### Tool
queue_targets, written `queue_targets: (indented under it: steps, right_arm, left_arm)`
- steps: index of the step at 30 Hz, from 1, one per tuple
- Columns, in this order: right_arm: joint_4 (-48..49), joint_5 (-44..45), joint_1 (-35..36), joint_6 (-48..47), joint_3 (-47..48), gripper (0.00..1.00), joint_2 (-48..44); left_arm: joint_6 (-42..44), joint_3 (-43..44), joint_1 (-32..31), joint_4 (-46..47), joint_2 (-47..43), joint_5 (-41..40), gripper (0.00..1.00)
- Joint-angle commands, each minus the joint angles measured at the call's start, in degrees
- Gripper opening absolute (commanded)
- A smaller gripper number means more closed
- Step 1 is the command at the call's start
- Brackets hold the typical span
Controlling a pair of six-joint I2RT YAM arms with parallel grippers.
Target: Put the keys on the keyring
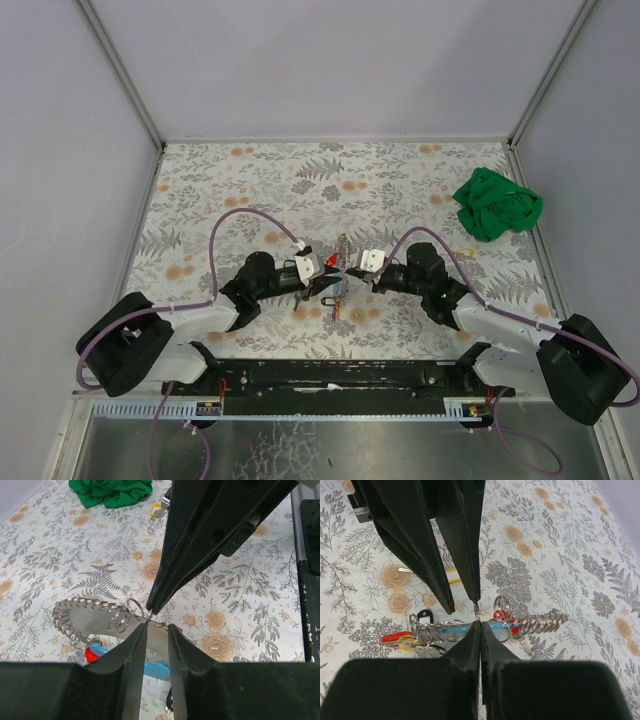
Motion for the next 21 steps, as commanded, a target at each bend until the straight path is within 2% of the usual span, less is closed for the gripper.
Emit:
queue_targets:
  steps: [1, 21]
  right_arm:
    - [-2.14, -1.17, 0.95, -3.08, 4.51, 0.0, -1.95]
    - [-15.46, 1.49, 3.26, -10.08, 10.69, 0.0, -1.56]
  left_arm:
    - [0.65, 2.33, 0.21, -1.58, 0.84, 0.34, 0.22]
    - [5.33, 2.62, 0.24, -4.94, 0.33, -0.5, 0.25]
